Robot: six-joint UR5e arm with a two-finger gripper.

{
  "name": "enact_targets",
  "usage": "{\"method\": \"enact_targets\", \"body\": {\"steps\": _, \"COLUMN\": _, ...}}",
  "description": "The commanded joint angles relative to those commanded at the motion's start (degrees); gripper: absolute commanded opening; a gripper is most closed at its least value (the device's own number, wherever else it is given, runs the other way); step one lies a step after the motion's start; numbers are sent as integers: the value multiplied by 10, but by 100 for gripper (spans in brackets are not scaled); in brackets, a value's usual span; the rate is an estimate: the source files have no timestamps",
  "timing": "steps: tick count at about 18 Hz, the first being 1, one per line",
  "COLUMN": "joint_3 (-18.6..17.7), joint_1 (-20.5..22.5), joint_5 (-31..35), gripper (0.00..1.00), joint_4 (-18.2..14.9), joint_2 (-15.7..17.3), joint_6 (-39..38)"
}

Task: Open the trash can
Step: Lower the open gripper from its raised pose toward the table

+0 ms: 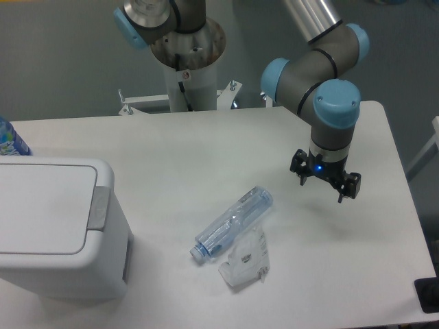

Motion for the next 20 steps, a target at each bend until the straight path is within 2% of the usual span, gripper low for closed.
{"method": "enact_targets", "body": {"steps": 10, "joint_3": 6, "joint_1": 7, "joint_5": -10, "gripper": 100, "joint_4": -4, "joint_2": 6, "joint_6": -15}}
{"method": "enact_targets", "body": {"steps": 14, "joint_3": 23, "joint_1": 2, "joint_5": -61, "gripper": 100, "joint_4": 3, "joint_2": 12, "joint_6": -123}}
{"method": "enact_targets", "body": {"steps": 17, "joint_3": 65, "joint_1": -21, "joint_5": -68, "gripper": 100, "joint_4": 2, "joint_2": 11, "joint_6": -261}}
{"method": "enact_targets", "body": {"steps": 20, "joint_3": 98, "joint_1": -46, "joint_5": -71, "gripper": 100, "joint_4": 3, "joint_2": 4, "joint_6": -353}}
